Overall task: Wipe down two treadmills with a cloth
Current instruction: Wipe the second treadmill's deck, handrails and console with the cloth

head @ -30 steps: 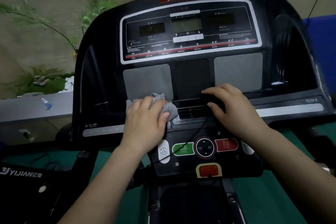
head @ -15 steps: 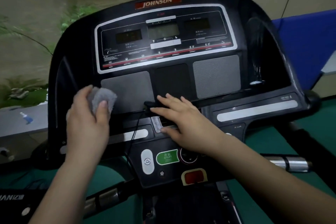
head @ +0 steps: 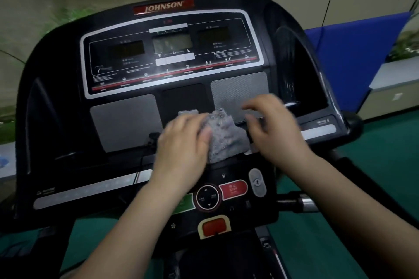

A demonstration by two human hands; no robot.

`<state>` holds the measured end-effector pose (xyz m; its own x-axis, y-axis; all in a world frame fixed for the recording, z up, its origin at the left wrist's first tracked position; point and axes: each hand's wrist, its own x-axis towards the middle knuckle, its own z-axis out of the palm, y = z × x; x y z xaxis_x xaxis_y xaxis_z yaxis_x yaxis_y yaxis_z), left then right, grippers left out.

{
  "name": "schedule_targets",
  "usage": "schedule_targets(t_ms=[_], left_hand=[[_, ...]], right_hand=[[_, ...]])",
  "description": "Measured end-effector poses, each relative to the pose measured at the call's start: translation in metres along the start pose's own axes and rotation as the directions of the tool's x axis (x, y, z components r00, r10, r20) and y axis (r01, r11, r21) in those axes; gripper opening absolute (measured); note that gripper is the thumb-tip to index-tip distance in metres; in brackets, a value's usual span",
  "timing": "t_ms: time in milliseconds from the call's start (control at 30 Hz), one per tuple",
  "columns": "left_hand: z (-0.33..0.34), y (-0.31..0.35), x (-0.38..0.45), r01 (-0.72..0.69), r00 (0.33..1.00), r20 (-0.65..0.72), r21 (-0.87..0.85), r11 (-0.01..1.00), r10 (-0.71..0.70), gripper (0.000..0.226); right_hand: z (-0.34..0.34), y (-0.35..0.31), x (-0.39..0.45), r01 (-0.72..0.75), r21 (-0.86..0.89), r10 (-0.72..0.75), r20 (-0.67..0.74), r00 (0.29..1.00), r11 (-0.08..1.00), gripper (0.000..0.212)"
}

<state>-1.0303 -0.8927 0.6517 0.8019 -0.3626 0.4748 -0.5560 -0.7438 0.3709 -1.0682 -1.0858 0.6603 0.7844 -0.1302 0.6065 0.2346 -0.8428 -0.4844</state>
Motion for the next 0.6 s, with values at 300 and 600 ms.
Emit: schedule_targets(t_ms=[300, 600], left_hand=[[0.019, -0.021, -0.028, 0.099, 0.982, -0.173, 0.122, 0.988, -0.077, 0.032], [0.022, -0.018, -0.028, 0.105, 0.989, -0.13, 0.25, 0.963, -0.074, 0.031]], right_hand=[[0.04, 0.0, -0.003, 0.328, -0.23, -0.247, 0.321, 0.914, 0.916, 0.047], [0.02, 0.033, -0.009, 0.081, -0.468, -0.055, 0.069, 0.996, 0.88, 0.037]])
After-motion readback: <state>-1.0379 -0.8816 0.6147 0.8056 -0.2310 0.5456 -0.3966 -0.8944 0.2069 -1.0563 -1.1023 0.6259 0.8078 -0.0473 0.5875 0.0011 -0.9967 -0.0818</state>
